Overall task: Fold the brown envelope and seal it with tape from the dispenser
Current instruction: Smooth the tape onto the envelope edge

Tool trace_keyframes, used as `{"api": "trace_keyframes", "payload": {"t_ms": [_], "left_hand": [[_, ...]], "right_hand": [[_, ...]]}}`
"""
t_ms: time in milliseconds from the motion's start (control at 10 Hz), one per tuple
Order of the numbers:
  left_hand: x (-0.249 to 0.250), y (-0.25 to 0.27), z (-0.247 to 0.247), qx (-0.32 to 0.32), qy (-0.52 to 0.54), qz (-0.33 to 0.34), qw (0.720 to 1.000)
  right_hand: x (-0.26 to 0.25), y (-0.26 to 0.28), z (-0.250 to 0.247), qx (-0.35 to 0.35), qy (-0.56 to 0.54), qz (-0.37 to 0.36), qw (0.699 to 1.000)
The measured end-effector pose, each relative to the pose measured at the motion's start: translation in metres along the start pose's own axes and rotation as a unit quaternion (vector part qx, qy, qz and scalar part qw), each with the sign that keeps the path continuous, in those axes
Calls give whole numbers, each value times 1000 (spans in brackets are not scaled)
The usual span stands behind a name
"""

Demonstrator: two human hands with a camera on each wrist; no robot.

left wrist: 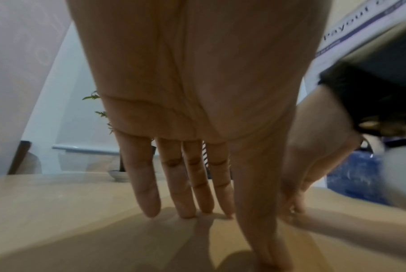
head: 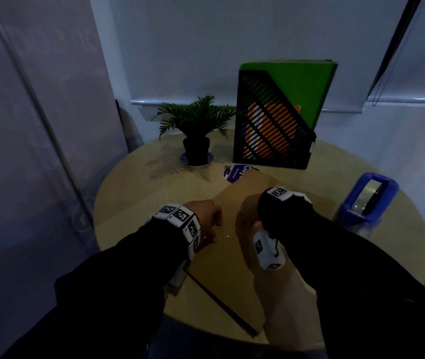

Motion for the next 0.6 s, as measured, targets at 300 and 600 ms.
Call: {"api": "trace_keyframes", "payload": {"t_ms": [300, 600], "left_hand": [[-4, 8, -6, 13, -43, -38, 998], [19, 13, -44, 86, 4, -16, 996]], "right_hand": [[23, 30, -30, 127, -122, -63, 982], [88, 118, -96, 341, -170, -124, 916]]}}
Point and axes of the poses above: each hand's wrist, its own y-axis away from the middle knuckle, its own z-axis out of the palm, x = y × z, the point moved 10 cm from there along -y, towards the middle knuckle, and after that the axes turned 3 degrees about z, right-handed, at the moved point
